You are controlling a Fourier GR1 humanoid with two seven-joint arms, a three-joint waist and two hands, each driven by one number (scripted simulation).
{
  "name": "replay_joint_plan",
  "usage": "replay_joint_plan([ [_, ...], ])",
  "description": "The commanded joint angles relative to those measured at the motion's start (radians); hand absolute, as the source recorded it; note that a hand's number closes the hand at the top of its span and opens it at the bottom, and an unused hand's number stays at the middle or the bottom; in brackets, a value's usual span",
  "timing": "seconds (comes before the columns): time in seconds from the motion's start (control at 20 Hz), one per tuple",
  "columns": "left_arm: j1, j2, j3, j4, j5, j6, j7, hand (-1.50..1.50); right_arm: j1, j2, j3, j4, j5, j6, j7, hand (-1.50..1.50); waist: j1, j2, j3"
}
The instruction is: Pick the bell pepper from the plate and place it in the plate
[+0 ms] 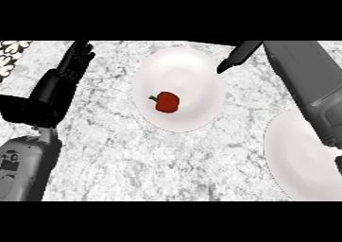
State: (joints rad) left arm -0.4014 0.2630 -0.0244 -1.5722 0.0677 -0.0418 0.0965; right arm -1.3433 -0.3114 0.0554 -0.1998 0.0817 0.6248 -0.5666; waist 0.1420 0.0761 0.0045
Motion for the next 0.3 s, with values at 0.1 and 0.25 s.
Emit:
replay_joint_plan([
  [0.1, -0.022, 0.013, 0.006, -0.006, 0.005, -0.011, 0.011, 0.00, 0.024, -0.052, 0.009, -0.017, 0.005, 0.130, -0.112, -1.50, 0.019, 0.007, 0.002],
  [0.25, 0.001, -0.004, -0.014, -0.002, -0.002, -0.013, -0.008, 0.00, 0.030, -0.064, 0.005, -0.034, 0.002, 0.088, -0.127, -1.50, 0.024, 0.008, 0.001],
])
